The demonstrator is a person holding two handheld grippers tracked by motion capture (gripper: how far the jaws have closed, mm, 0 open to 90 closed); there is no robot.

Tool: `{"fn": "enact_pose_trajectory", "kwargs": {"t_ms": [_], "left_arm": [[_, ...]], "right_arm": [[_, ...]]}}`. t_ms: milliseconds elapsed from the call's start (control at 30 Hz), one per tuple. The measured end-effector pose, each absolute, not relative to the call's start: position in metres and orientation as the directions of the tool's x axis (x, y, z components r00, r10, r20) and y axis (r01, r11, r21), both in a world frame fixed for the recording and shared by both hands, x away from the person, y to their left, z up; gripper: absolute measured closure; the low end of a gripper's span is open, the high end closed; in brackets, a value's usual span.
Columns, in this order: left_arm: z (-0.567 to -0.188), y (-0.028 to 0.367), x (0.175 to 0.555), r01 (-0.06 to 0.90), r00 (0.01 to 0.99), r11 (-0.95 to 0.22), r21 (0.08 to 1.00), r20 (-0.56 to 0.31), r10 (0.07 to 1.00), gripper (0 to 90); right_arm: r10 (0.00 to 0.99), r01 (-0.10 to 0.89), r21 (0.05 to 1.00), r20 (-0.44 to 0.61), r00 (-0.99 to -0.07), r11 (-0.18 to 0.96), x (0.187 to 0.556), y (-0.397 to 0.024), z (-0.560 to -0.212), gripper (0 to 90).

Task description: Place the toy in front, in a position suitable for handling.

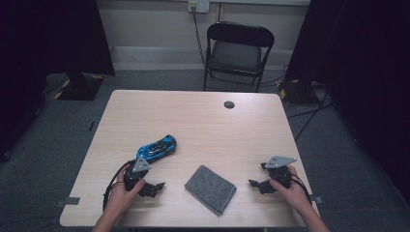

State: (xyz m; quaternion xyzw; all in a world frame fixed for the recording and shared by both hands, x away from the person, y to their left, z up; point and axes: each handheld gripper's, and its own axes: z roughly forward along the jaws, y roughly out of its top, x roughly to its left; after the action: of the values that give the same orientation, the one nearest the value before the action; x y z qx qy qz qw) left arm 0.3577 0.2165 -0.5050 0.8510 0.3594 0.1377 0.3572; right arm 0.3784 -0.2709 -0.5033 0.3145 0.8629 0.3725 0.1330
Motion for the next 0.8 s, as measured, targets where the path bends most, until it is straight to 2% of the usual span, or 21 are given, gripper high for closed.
{"fn": "enact_pose_trajectory", "kwargs": {"t_ms": [133, 167, 300, 367, 400, 433, 467, 533, 600, 800], "left_arm": [[-0.504, 0.216, 0.358, 0.517, 0.706, -0.491, 0.702, -0.025, 0.708, 0.0], [-0.500, 0.216, 0.359, 0.542, 0.706, -0.515, 0.664, -0.028, 0.707, 0.0], [-0.496, 0.214, 0.361, 0.570, 0.694, -0.519, 0.637, -0.035, 0.719, 1.9], [-0.493, 0.215, 0.363, 0.569, 0.695, -0.519, 0.638, -0.037, 0.718, 9.7], [-0.491, 0.216, 0.364, 0.570, 0.695, -0.514, 0.641, -0.043, 0.717, 20.8], [-0.487, 0.218, 0.366, 0.599, 0.685, -0.493, 0.631, -0.086, 0.723, 19.5], [-0.485, 0.219, 0.367, 0.602, 0.681, -0.484, 0.635, -0.093, 0.726, 15.6], [-0.480, 0.221, 0.367, 0.588, 0.689, -0.485, 0.648, -0.087, 0.719, 18.1], [-0.477, 0.222, 0.367, 0.573, 0.699, -0.496, 0.653, -0.073, 0.711, 15.5], [-0.458, 0.230, 0.375, 0.541, 0.709, -0.496, 0.679, -0.050, 0.704, 15.9]], "right_arm": [[0.643, 0.444, 0.726, 0.003, -0.766, 0.526, 0.378, -0.271, -0.503, 11.8], [0.643, 0.443, 0.726, 0.003, -0.766, 0.526, 0.378, -0.271, -0.503, 11.8], [0.642, 0.443, 0.727, 0.005, -0.767, 0.525, 0.379, -0.271, -0.503, 11.9], [0.639, 0.442, 0.727, 0.007, -0.770, 0.525, 0.379, -0.272, -0.503, 11.9], [0.640, 0.443, 0.727, 0.006, -0.768, 0.525, 0.379, -0.272, -0.503, 11.9], [0.639, 0.442, 0.727, 0.006, -0.769, 0.526, 0.379, -0.272, -0.503, 11.9], [0.639, 0.442, 0.727, 0.005, -0.769, 0.526, 0.379, -0.272, -0.503, 11.9], [0.639, 0.442, 0.727, 0.005, -0.769, 0.526, 0.379, -0.272, -0.503, 11.9], [0.640, 0.443, 0.726, 0.006, -0.768, 0.525, 0.379, -0.272, -0.503, 11.9], [0.645, 0.446, 0.727, 0.006, -0.764, 0.522, 0.378, -0.273, -0.503, 11.9]]}}
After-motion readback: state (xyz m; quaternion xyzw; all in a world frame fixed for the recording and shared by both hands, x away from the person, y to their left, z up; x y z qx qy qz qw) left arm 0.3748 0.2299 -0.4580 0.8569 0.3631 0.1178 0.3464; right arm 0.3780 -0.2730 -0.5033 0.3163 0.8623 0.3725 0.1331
